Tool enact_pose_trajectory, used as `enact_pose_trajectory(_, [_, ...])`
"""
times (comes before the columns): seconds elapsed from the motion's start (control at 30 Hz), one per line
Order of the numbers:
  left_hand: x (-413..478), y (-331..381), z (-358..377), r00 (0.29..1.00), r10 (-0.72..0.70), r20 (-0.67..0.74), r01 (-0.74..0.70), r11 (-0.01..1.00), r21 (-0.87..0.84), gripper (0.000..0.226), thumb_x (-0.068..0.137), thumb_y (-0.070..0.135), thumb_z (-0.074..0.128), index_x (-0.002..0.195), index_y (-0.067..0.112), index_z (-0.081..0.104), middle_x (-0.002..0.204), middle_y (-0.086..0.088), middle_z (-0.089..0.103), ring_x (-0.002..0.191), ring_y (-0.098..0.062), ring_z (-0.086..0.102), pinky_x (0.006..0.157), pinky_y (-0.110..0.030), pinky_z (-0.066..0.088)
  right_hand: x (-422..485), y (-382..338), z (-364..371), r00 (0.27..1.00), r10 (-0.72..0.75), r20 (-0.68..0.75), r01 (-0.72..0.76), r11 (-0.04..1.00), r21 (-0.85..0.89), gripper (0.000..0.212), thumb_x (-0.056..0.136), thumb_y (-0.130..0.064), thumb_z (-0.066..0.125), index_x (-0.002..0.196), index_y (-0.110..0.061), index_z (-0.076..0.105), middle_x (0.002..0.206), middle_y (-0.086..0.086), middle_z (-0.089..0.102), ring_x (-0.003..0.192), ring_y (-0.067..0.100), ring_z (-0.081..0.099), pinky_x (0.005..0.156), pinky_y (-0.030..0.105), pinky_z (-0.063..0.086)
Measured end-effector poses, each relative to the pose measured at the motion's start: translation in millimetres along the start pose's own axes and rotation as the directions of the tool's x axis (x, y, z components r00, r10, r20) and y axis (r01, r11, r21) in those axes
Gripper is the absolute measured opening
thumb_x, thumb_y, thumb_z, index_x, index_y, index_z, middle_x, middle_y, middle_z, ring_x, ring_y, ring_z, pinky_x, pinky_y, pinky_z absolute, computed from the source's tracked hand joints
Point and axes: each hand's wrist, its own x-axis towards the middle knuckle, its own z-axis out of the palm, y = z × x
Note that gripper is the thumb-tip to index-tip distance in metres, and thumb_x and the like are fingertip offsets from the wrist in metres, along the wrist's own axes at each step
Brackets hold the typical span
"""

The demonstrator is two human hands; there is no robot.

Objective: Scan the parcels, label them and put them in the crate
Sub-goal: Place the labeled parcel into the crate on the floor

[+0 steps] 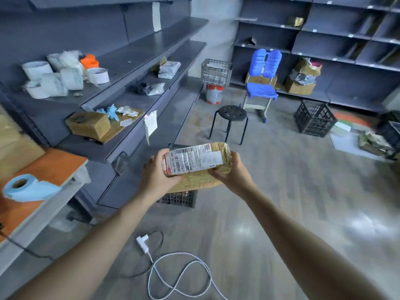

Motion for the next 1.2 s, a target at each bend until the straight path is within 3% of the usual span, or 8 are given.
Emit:
enact_pose_trajectory(0.2, [51.3,37.8,64.4,1.000,-0.017,-0.026,0.017,0.999,0.030,0.080,0.061,0.023,0.088,0.130,0.023,0.047,0.117,-0.003,0.062,0.110,-0.024,0.058,0.094,-0.043,0.048,60.3,46.8,-52.8,1.000,0.009,0.028,-0.009,1.000,0.003,0.078,0.076,-0.031,0.083,0.137,-0.013,0.040,0.118,-0.002,0.058,0.099,0.011,0.054,0.077,0.022,0.038])
enact_pose_trajectory(0.47, [148.9,33.0,119.9,0.994,-0.055,-0.091,0.061,0.996,0.059,0.078,0.059,0.025,0.088,0.126,0.028,0.049,0.111,0.001,0.062,0.102,-0.021,0.059,0.084,-0.033,0.048,175.8,89.3,-59.1,0.996,0.010,0.091,-0.010,1.000,-0.002,0.076,0.075,-0.030,0.084,0.135,-0.012,0.041,0.116,-0.003,0.057,0.098,0.010,0.054,0.075,0.017,0.038])
enact_pose_trajectory(0.73, [301.1,-8.6,147.8,0.965,-0.214,-0.151,0.216,0.976,-0.006,0.083,0.068,0.019,0.084,0.140,0.018,0.043,0.125,-0.009,0.055,0.115,-0.030,0.049,0.099,-0.043,0.042,366.7,96.1,-21.6,0.970,-0.047,0.237,0.067,0.995,-0.077,0.077,0.078,-0.038,0.080,0.138,-0.014,0.038,0.119,-0.004,0.054,0.104,0.014,0.054,0.080,0.027,0.041])
enact_pose_trajectory(0.9, [377.8,-49.8,148.5,0.928,-0.329,-0.177,0.317,0.944,-0.093,0.082,0.071,0.014,0.082,0.142,0.013,0.040,0.127,-0.010,0.057,0.118,-0.028,0.052,0.102,-0.046,0.041,470.3,90.1,22.4,0.931,-0.067,0.360,0.110,0.989,-0.099,0.077,0.079,-0.040,0.079,0.138,-0.013,0.037,0.118,-0.003,0.055,0.102,0.014,0.055,0.083,0.029,0.047])
enact_pose_trajectory(0.97, [398.8,-70.1,149.2,0.903,-0.385,-0.189,0.363,0.921,-0.140,0.081,0.070,0.014,0.083,0.140,0.013,0.042,0.123,-0.009,0.060,0.115,-0.028,0.055,0.098,-0.046,0.045,501.8,90.5,43.3,0.910,-0.068,0.410,0.115,0.989,-0.092,0.077,0.080,-0.041,0.078,0.139,-0.013,0.036,0.113,-0.008,0.057,0.097,0.009,0.055,0.075,0.017,0.046])
enact_pose_trajectory(1.03, [415.4,-91.4,153.3,0.873,-0.439,-0.214,0.405,0.895,-0.185,0.081,0.069,0.013,0.083,0.139,0.011,0.042,0.122,-0.009,0.061,0.114,-0.027,0.056,0.097,-0.046,0.048,530.2,92.6,65.3,0.886,-0.078,0.458,0.142,0.984,-0.108,0.078,0.080,-0.044,0.077,0.140,-0.015,0.036,0.103,-0.016,0.055,0.089,0.004,0.053,0.058,0.006,0.036])
enact_pose_trajectory(1.1, [429.0,-112.1,161.1,0.833,-0.496,-0.244,0.445,0.864,-0.238,0.081,0.069,0.010,0.083,0.138,0.008,0.041,0.121,-0.009,0.062,0.109,-0.022,0.060,0.095,-0.040,0.050,558.4,97.3,87.8,0.858,-0.088,0.506,0.175,0.976,-0.127,0.080,0.080,-0.045,0.077,0.141,-0.015,0.035,0.106,-0.012,0.053,0.093,0.007,0.051,0.058,0.011,0.034])
enact_pose_trajectory(1.2, [444.1,-142.7,181.4,0.766,-0.576,-0.286,0.500,0.813,-0.298,0.075,0.070,0.009,0.083,0.133,0.009,0.043,0.115,-0.006,0.064,0.097,-0.014,0.063,0.085,-0.029,0.052,599.1,112.8,121.1,0.799,-0.091,0.594,0.209,0.969,-0.133,0.079,0.080,-0.040,0.078,0.141,-0.012,0.036,0.116,-0.005,0.057,0.101,0.012,0.056,0.076,0.025,0.044])
